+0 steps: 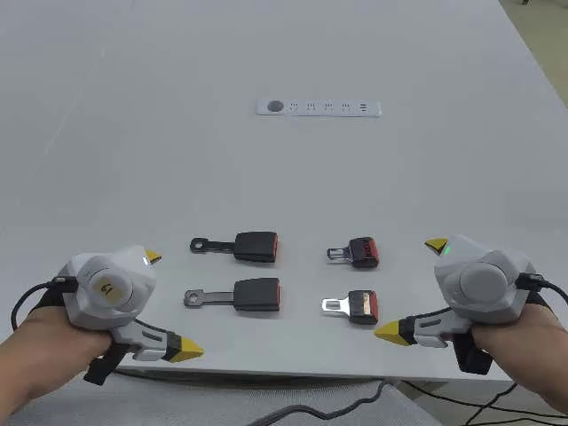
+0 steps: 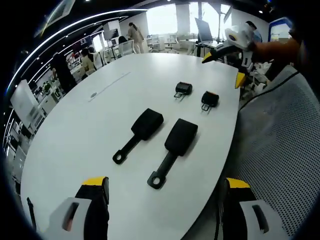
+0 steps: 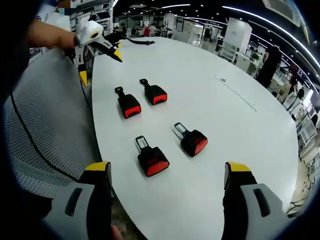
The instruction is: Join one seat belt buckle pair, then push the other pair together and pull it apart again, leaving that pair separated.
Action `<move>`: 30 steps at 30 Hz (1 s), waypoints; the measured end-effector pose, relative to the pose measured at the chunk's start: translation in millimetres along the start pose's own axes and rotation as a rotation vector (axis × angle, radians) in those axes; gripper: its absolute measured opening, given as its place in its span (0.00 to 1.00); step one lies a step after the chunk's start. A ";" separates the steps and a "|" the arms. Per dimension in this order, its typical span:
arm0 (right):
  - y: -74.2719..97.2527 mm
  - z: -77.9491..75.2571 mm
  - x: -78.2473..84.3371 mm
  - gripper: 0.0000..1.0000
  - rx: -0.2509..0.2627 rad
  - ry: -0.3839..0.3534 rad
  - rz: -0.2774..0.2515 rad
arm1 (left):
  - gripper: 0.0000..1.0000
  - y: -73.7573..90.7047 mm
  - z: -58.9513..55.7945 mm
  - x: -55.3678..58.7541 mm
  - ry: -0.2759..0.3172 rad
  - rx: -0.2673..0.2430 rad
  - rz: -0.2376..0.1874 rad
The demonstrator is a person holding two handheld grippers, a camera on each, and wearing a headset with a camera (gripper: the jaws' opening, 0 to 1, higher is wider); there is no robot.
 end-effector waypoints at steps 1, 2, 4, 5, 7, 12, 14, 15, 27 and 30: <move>0.4 0.4 -0.5 0.82 -0.003 0.005 0.002 | 0.88 -0.6 0.5 -0.4 -0.001 0.002 0.003; 0.5 1.0 -1.1 0.79 -0.012 0.008 0.002 | 0.87 -1.0 1.0 -0.4 -0.006 0.008 0.003; 0.4 1.3 -2.3 0.76 -0.022 0.017 0.001 | 0.81 -3.4 -0.1 -2.5 -0.014 0.027 0.002; 0.1 1.4 -2.3 0.75 -0.025 0.020 0.003 | 0.79 -4.2 -0.1 -2.9 -0.016 0.030 0.003; -2.1 1.9 -1.8 0.70 -0.042 0.043 0.012 | 0.78 -8.1 1.1 -4.4 -0.025 0.040 0.008; -8.1 4.9 -5.1 0.62 -0.074 0.075 0.024 | 0.73 -17.3 0.8 -11.6 -0.072 0.073 0.013; -11.1 3.9 -6.0 0.61 -0.082 0.082 0.028 | 0.72 -20.9 0.3 -13.6 -0.081 0.087 0.020; -12.5 3.3 -6.6 0.61 -0.082 0.086 0.030 | 0.72 -22.2 0.5 -14.4 -0.093 0.090 0.023; 2.1 2.4 -12.2 0.89 -0.034 0.048 0.000 | 0.93 4.0 6.7 -3.5 0.005 0.036 -0.013; 6.2 4.1 -12.5 0.94 -0.032 0.032 -0.004 | 0.98 8.0 4.6 -9.1 -0.001 0.020 -0.023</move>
Point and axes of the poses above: the centre of the closed fingertips' face, and the gripper's own axes: y roughly backward along the fingers, z roughly to its left, x roughly out of its underside, the point moved 7 cm from there along y, roughly backward along the fingers, and after that the axes turned 9 degrees about -z, right-handed, at the moved point
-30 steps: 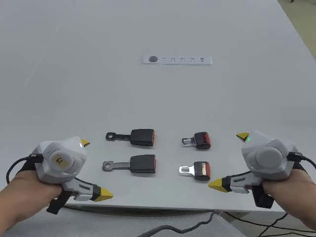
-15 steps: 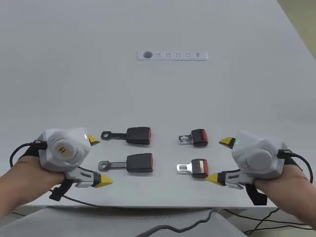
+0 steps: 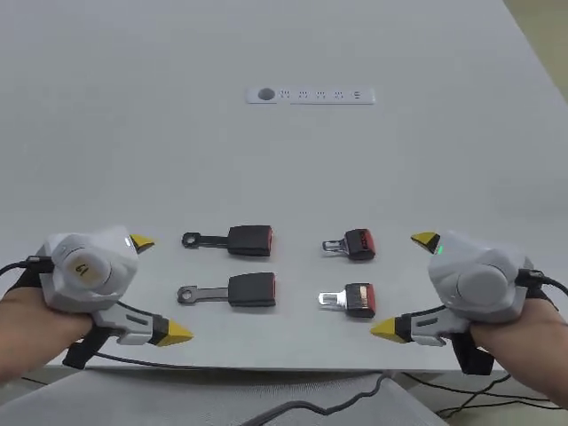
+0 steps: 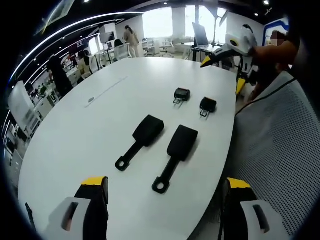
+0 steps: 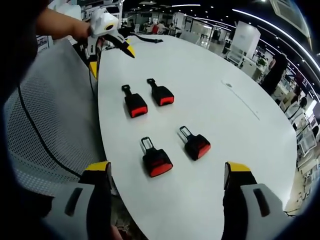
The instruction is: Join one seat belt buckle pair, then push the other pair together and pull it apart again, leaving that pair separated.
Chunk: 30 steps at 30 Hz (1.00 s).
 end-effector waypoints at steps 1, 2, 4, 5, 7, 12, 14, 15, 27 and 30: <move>0.0 0.5 0.0 0.95 -0.001 0.000 -0.001 | 1.00 0.8 0.0 -1.4 -0.003 -0.006 -0.003; 0.0 1.4 0.3 0.96 -0.002 0.000 0.000 | 1.00 -1.7 0.1 1.8 -0.003 -0.010 -0.007; -1.0 1.6 0.9 0.98 -0.001 -0.003 0.001 | 1.00 -2.7 0.6 3.7 0.003 -0.011 -0.011; -1.1 2.2 0.8 0.99 -0.003 -0.006 0.001 | 1.00 -2.9 0.4 3.8 0.002 -0.011 -0.011; -1.0 1.8 0.6 1.00 0.002 -0.007 0.001 | 1.00 -2.1 -2.2 1.6 -0.003 -0.012 -0.008; 0.3 2.3 -2.8 1.00 0.007 -0.012 -0.007 | 1.00 -1.1 -4.2 2.4 -0.008 -0.010 -0.003; 0.2 1.9 -2.5 1.00 0.008 -0.013 -0.008 | 1.00 -0.3 -5.0 2.0 -0.010 -0.012 -0.004; 0.3 1.9 -2.6 1.00 0.008 -0.014 -0.007 | 1.00 0.1 -5.6 1.9 -0.008 -0.011 -0.003; -0.2 3.0 -4.7 0.99 0.005 -0.014 -0.006 | 1.00 -0.5 -3.4 2.6 -0.024 -0.001 0.006; -2.3 2.5 -5.2 0.99 0.002 -0.011 -0.006 | 0.99 -1.2 -4.4 1.2 -0.032 0.005 0.009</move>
Point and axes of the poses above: the centre of the closed fingertips' face, and the gripper's own axes: y roughly backward along the fingers, z roughly to its left, x roughly out of its underside, the point moved 7 cm from there along y, roughly backward along the fingers, and after that the axes turned 9 degrees about -z, right-handed, at the moved point
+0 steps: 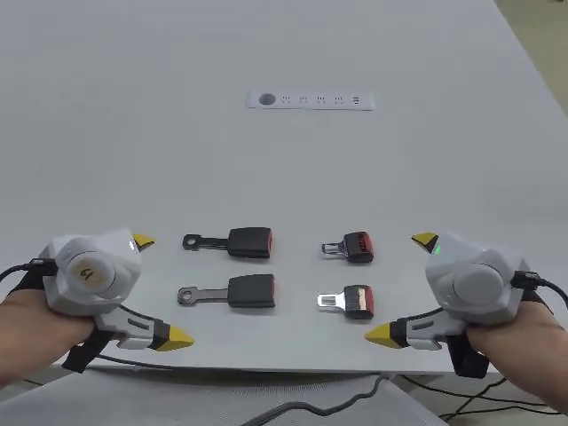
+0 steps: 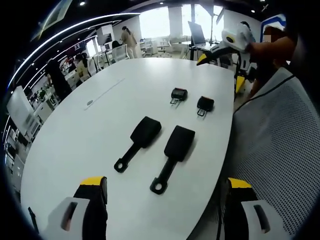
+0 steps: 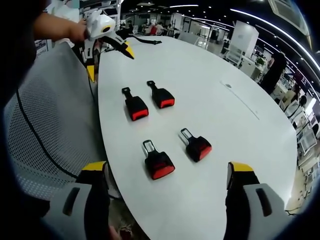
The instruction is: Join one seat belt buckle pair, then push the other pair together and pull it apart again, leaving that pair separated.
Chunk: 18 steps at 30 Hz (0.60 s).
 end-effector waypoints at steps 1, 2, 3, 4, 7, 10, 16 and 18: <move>-0.1 0.5 -0.4 0.98 -0.001 0.001 0.001 | 0.99 -0.7 -0.1 -0.9 -0.002 0.002 0.000; -0.4 0.8 -0.5 0.98 -0.002 0.003 0.002 | 0.98 -1.0 -1.3 -2.5 -0.005 0.003 -0.001; -1.1 1.0 -0.3 0.97 -0.006 0.004 0.004 | 0.97 -1.6 -1.3 -3.6 -0.011 0.002 0.000; -1.9 1.6 0.1 0.96 -0.012 0.005 0.007 | 0.96 -1.9 -1.3 -4.0 -0.013 0.002 0.000; -3.3 2.1 0.9 0.93 -0.023 0.013 0.013 | 0.92 -4.5 -0.8 -5.2 -0.009 0.013 0.001; -5.8 1.3 1.3 0.87 -0.041 0.065 0.015 | 0.87 -8.2 -0.6 -8.5 -0.011 0.024 -0.004; -12.2 2.0 -0.9 0.76 -0.073 0.055 0.014 | 0.82 -18.4 1.6 -12.2 -0.029 0.052 0.002; -14.2 2.8 -1.6 0.74 -0.085 0.065 0.019 | 0.81 -23.4 2.1 -15.3 -0.041 0.061 0.007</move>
Point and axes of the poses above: the centre of the closed fingertips' face, and the gripper's own axes: y roughly backward along the fingers, z roughly to its left, x roughly out of its underside, the point moved 7 cm from there along y, roughly backward along the fingers, and after that the axes turned 9 degrees about -z, right-handed, at the moved point
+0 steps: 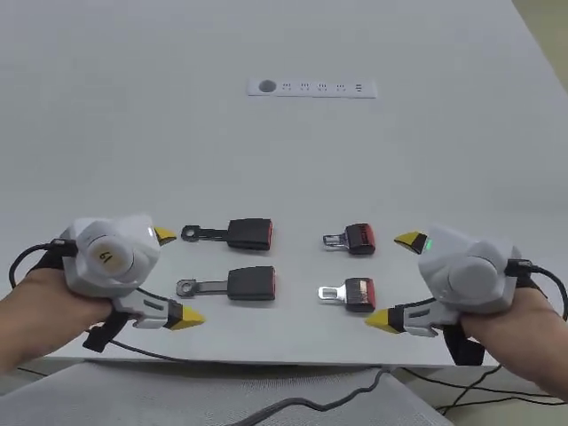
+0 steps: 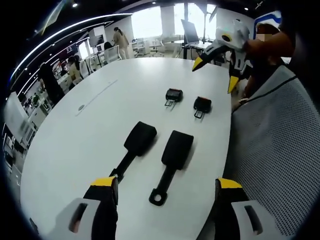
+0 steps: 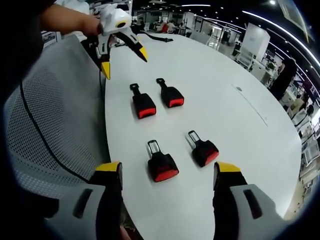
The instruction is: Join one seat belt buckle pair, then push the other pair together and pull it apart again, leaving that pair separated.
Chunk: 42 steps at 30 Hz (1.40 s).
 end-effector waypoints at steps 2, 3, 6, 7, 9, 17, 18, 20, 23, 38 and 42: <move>-2.4 -0.4 -0.6 0.73 -0.003 0.006 0.006 | 0.79 -4.5 -0.9 -1.7 -0.009 0.011 0.002; -4.4 -0.2 0.5 0.70 -0.018 0.008 0.013 | 0.78 -7.9 -1.7 -2.3 -0.008 0.024 0.003; -8.7 1.6 0.0 0.68 -0.034 0.029 0.023 | 0.75 -16.2 -4.6 -3.2 -0.028 0.047 0.012; -12.2 1.6 1.8 0.67 -0.042 0.034 0.028 | 0.74 -19.5 -6.1 -3.1 -0.036 0.057 0.021; -15.4 1.0 3.0 0.66 -0.050 0.053 0.030 | 0.69 -23.0 -9.3 -3.1 -0.042 0.081 0.032; -23.6 3.5 4.7 0.56 -0.103 0.087 0.066 | 0.65 -37.1 -12.0 -2.5 -0.067 0.114 0.047; -25.1 3.3 5.3 0.55 -0.108 0.089 0.067 | 0.65 -39.0 -11.5 -2.3 -0.076 0.113 0.048; -28.8 2.3 7.7 0.54 -0.114 0.105 0.080 | 0.63 -43.0 -9.2 -0.4 -0.089 0.124 0.046; -32.9 1.4 8.5 0.50 -0.133 0.116 0.092 | 0.59 -48.9 -9.2 0.0 -0.094 0.139 0.057; -52.1 1.0 26.0 0.44 -0.217 0.147 0.169 | 0.45 -81.9 -4.8 0.4 -0.132 0.236 0.092; -57.8 -2.4 30.9 0.41 -0.242 0.150 0.182 | 0.44 -88.1 -3.2 0.5 -0.142 0.247 0.106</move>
Point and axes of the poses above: the centre of the closed fingertips' face, and the gripper's own axes: y roughly backward along the fingers, z roughly to its left, x roughly out of its underside, the point moved 7 cm from there along y, roughly backward along the fingers, and after that the axes turned 9 degrees about -z, right-handed, at the moved point
